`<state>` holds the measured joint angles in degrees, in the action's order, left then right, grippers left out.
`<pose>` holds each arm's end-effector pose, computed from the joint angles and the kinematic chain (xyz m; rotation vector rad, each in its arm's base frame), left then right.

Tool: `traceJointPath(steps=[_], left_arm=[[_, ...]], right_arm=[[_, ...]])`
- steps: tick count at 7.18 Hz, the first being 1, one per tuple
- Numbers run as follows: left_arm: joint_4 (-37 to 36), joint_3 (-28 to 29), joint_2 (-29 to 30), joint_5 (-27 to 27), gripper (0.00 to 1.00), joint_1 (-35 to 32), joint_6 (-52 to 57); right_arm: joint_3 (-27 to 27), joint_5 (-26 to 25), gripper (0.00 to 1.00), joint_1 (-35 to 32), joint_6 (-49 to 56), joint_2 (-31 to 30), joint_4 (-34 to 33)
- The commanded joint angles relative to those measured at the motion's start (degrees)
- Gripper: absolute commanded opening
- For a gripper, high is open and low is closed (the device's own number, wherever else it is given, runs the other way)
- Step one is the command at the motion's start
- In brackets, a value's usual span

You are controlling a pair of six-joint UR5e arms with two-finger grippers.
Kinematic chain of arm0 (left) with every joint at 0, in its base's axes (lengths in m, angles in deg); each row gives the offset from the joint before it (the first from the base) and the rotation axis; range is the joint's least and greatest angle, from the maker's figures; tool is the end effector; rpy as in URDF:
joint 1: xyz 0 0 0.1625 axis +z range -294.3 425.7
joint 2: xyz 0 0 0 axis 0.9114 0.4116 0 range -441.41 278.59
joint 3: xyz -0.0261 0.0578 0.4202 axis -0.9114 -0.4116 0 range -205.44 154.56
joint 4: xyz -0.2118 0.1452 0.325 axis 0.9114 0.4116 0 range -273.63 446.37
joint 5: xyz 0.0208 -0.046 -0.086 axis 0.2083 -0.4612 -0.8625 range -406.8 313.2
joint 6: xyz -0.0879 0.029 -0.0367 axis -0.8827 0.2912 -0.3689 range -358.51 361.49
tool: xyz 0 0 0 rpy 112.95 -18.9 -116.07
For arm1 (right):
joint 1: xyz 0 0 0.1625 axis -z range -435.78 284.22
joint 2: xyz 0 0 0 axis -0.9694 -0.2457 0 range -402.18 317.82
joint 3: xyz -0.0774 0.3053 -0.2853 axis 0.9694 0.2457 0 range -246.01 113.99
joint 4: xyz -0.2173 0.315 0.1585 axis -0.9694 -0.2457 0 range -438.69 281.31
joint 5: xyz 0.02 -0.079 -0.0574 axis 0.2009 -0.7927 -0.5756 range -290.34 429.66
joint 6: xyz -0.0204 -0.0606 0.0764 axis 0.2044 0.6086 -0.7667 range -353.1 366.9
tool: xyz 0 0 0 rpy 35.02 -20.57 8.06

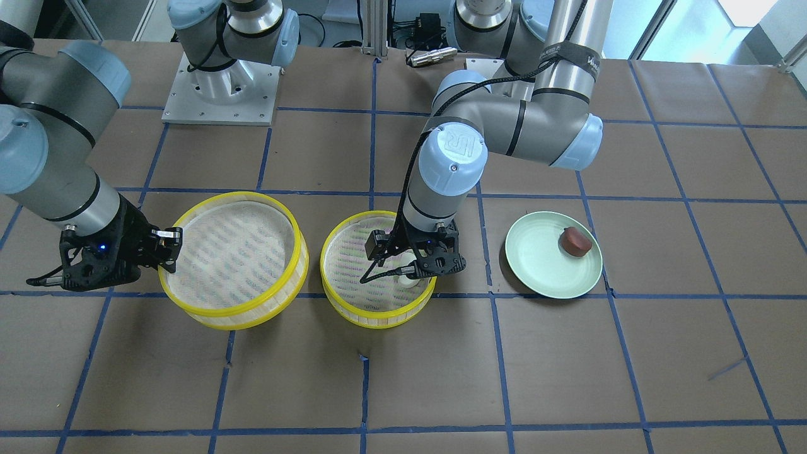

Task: Stack buns with steamer

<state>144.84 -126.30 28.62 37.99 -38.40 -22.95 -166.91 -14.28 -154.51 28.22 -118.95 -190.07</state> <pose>-0.2800 -0.5308 0.2624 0.2743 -3.0395 -0.0297 0.0336 -0.5674 0.3122 -0.2615 3.0152 0.0248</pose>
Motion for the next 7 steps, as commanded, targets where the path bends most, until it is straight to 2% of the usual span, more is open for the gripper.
traceJointPath(steps=[1,2,3,4,5,6,7], left_arm=[[2.5,-1.7,-6.2,7.7,1.0,8.8,20.4],[5.9,-4.4,-10.4,8.1,1.0,15.4,29.5],[6.1,-8.7,-12.9,8.1,1.0,22.1,40.9],[5.7,-13.3,-13.1,7.9,0.98,26.4,43.1],[4.1,-15.1,-12.3,9.3,0.95,27.8,45.0],[3.9,-15.9,-11.8,14.6,0.95,28.2,45.0],[3.7,-17.1,-10.4,15.1,0.94,28.8,45.0]], right_arm=[[0.0,0.2,0.06,-0.7,-2.4,-0.2,0.0],[0.1,0.2,0.06,-2.7,-7.3,-0.2,0.1],[0.6,-0.8,0.06,-8.1,-11.7,0.1,-0.7],[0.5,-1.2,0.06,-12.9,-18.1,0.5,-0.9],[0.7,-1.3,0.06,-16.9,-25.6,1.8,-0.9],[1.3,-2.6,0.06,-20.8,-30.6,2.9,-1.6],[2.9,-3.5,0.06,-24.1,-35.8,4.7,-1.6]])
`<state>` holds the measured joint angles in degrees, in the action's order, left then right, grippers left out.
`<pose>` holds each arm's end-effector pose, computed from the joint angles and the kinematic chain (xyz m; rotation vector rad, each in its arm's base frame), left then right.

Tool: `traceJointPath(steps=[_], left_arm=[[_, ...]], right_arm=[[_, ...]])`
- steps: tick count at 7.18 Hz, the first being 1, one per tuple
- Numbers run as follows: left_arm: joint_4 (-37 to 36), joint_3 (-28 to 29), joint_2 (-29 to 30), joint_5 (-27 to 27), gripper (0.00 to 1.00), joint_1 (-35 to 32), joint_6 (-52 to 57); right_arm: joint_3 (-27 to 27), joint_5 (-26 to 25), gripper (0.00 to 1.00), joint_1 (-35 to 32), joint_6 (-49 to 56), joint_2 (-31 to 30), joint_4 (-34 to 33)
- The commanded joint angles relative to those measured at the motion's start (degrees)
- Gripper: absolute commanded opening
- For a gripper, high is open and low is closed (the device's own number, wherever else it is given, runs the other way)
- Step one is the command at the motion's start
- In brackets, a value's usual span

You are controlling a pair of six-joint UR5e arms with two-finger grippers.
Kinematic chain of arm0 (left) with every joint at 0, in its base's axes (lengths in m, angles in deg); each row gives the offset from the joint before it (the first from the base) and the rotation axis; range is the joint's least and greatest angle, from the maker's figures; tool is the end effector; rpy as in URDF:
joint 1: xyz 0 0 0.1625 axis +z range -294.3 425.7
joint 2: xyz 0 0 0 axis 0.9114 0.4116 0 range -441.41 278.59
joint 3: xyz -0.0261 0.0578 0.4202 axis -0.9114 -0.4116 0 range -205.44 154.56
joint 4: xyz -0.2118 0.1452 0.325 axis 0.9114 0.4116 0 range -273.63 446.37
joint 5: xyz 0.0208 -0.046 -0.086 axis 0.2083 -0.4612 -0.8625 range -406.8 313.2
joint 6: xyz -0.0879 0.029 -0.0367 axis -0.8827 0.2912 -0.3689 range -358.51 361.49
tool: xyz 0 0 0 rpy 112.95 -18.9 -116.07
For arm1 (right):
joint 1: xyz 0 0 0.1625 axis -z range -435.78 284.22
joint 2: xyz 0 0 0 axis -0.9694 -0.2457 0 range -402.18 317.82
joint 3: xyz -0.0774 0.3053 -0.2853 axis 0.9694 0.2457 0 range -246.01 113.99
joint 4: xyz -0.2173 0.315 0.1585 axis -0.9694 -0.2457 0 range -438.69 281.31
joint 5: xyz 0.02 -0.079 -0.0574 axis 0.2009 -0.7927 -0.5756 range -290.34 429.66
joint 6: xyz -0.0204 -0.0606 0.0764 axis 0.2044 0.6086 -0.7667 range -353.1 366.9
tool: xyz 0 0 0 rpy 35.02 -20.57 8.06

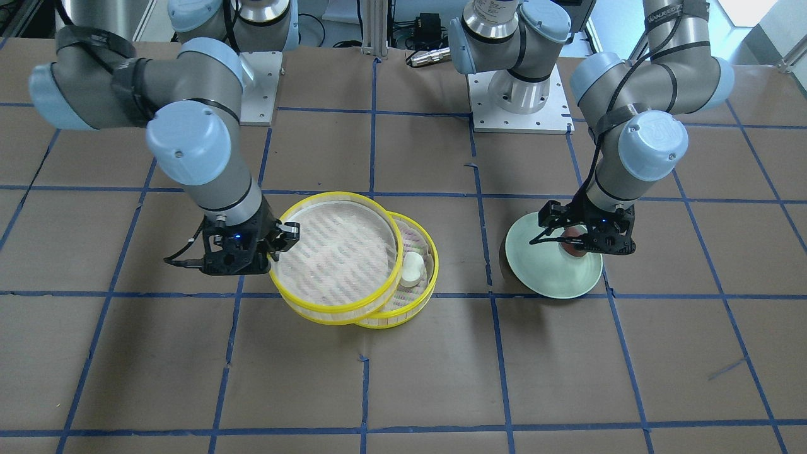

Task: Stack buns with steamer

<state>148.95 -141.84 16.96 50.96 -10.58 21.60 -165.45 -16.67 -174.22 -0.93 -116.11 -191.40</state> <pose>-0.0048 -0.4853 0.2487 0.1826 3.0341 0.2467 0.2213 -0.5396 0.2979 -0.0142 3.0837 0.0886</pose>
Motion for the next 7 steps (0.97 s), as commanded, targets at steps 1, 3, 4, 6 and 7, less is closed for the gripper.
traceJointPath(steps=[1,3,4,6,7], left_arm=[[-1.1,-1.6,3.9,2.0,0.93,2.4,0.5],[-1.2,-2.3,6.6,2.2,0.71,3.9,0.5],[-1.2,-2.4,6.7,2.3,0.44,3.9,0.4],[-1.3,-1.6,6.1,2.3,0.02,3.9,-0.1],[-1.7,-1.0,4.8,2.2,0.02,3.8,-0.4]], right_arm=[[2.7,-1.1,0.06,-5.4,-8.2,3.1,-0.2],[2.5,-1.2,0.08,-5.6,-9.8,3.4,-0.2],[2.2,-1.2,0.09,-5.6,-9.8,3.6,-0.2],[2.0,-1.2,0.17,-5.7,-9.9,3.5,-0.1],[1.9,-1.4,0.17,-6.4,-9.9,3.4,0.2]])
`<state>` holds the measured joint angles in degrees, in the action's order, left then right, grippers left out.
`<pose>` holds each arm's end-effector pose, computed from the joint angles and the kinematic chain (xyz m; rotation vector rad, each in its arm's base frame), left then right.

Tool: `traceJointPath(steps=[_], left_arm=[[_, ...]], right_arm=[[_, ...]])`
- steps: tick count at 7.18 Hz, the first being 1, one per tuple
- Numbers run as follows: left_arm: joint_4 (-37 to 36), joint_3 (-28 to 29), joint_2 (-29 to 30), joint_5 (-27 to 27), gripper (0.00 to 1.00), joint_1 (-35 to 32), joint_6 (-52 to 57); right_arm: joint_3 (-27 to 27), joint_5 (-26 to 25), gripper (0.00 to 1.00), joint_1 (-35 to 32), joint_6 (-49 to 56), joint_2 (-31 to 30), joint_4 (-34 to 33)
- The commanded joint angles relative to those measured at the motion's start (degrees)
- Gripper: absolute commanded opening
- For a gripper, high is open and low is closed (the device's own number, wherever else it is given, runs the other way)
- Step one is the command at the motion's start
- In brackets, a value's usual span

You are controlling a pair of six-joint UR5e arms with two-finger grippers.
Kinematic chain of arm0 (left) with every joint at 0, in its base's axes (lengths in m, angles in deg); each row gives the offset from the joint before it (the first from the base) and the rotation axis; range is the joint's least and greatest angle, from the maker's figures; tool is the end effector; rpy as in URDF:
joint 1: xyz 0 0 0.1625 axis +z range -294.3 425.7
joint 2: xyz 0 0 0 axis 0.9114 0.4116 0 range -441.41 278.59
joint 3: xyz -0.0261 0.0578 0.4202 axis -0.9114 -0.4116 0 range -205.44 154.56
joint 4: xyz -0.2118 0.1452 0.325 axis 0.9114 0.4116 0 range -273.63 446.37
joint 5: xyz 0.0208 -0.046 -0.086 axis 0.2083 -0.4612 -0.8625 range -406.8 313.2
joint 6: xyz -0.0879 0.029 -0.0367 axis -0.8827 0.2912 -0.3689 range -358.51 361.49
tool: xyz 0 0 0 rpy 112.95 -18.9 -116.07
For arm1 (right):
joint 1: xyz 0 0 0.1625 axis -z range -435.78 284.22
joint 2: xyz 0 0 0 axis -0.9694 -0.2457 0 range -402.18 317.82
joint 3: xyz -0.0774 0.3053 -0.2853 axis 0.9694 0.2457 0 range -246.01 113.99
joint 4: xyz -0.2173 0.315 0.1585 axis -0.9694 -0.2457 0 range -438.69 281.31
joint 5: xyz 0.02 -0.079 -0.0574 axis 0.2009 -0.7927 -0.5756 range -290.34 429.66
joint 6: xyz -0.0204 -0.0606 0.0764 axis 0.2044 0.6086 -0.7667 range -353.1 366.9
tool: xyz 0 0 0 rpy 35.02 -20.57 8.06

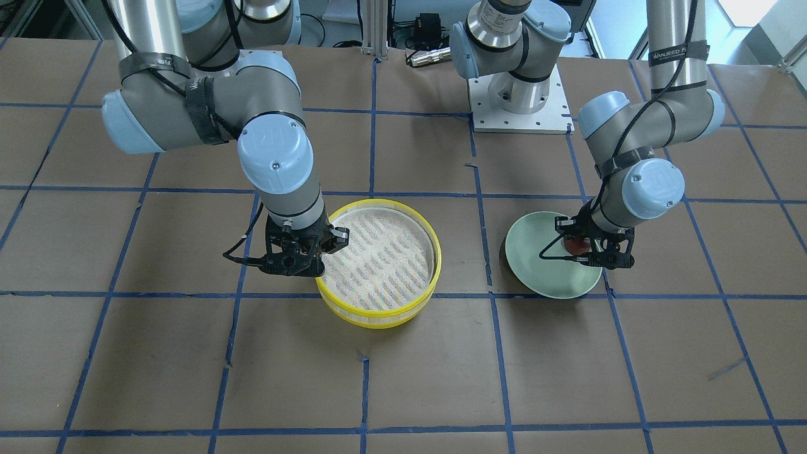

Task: Stack buns with steamer

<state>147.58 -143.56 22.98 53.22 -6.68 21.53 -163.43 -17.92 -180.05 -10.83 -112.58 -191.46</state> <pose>0.0313 -0.4815 0.1903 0.0957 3.0224 0.4298 0.2772 -0.5320 0.2781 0.0964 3.1172 0.1294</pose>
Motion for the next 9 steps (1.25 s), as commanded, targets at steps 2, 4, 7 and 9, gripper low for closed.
traceJointPath(steps=[2,4,7,9], left_arm=[[0.4,3.9,-5.8,-0.8,0.01,-1.6,-1.1],[4.9,7.4,-11.5,-2.1,0.01,-6.5,-2.7],[12.0,16.1,-11.5,-7.9,0.01,-16.7,-19.2],[10.2,16.2,-10.3,-16.7,0.01,-20.0,-28.0]], right_arm=[[-0.2,-2.3,0.17,-1.6,0.1,-0.1,0.4],[-1.5,-2.4,0.17,-1.6,0.2,-0.3,0.0],[-2.0,-2.3,0.99,-1.6,0.0,-0.4,-0.1],[-0.7,-2.2,1.0,-1.0,0.5,-0.5,0.4]])
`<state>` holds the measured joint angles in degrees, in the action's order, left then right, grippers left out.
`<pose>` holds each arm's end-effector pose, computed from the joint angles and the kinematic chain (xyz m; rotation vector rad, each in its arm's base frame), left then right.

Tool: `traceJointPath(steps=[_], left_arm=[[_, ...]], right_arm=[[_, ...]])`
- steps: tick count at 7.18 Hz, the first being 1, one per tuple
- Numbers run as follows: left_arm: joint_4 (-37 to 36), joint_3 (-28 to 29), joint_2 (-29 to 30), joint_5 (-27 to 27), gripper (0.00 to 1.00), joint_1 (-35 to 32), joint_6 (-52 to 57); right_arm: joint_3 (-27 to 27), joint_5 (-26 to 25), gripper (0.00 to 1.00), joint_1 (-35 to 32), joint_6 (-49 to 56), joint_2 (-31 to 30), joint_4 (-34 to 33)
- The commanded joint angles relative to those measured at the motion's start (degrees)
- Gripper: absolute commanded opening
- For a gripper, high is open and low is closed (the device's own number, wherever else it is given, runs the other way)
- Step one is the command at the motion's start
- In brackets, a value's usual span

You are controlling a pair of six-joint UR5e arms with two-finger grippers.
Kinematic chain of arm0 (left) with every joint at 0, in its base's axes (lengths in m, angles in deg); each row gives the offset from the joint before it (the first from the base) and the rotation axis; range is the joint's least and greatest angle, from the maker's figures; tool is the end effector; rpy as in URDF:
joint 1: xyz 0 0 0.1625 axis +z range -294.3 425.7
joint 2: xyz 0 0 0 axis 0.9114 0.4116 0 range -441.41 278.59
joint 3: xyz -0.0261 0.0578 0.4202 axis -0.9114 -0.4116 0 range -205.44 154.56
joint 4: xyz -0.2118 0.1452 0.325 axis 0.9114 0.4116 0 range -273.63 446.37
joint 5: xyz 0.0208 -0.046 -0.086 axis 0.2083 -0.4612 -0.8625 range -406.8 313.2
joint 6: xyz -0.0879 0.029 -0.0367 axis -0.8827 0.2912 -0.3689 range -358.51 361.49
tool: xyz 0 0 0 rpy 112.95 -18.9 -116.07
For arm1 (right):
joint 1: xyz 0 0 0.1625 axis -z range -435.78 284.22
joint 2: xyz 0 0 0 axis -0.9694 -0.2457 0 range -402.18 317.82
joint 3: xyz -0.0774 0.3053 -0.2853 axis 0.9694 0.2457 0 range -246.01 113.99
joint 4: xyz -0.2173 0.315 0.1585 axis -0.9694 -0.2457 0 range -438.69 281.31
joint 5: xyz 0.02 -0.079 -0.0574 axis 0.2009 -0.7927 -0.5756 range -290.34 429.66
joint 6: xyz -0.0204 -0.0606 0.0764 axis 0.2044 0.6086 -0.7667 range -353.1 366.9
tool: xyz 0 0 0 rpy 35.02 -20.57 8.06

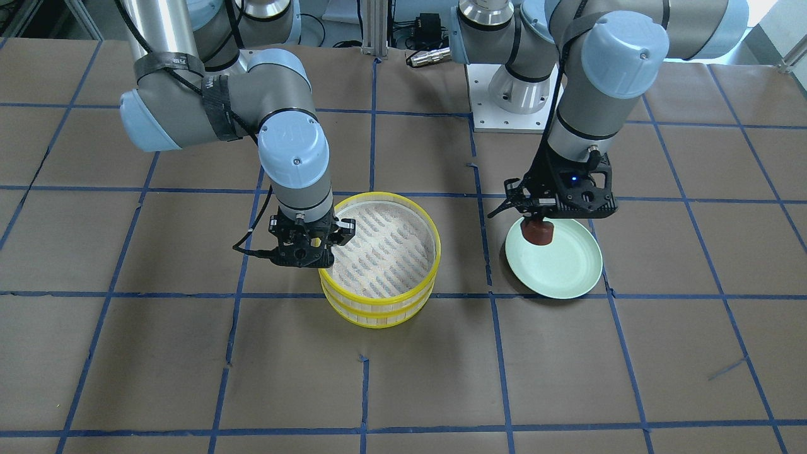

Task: Stack buns with steamer

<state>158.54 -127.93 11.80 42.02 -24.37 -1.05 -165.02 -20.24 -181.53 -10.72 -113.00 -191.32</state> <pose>-0.1359 -0.5046 0.3849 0.0667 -3.1189 0.0573 0.2845 -0.5169 0.2699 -0.0507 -3.1117 -0.1456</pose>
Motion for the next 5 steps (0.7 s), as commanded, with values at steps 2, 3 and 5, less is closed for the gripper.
traceJointPath(steps=[2,3,5], left_arm=[[-11.2,0.6,6.2,-11.9,0.01,-6.8,-16.2],[-18.7,0.6,10.5,-13.5,0.01,-11.1,-24.1],[-24.2,0.7,13.8,-12.9,0.81,-15.4,-33.0]], right_arm=[[5.9,1.2,1.0,6.4,1.0,-4.1,7.5],[9.1,3.4,1.0,8.5,1.9,-7.1,14.0],[16.3,2.0,0.99,11.9,4.0,-11.1,29.5]])
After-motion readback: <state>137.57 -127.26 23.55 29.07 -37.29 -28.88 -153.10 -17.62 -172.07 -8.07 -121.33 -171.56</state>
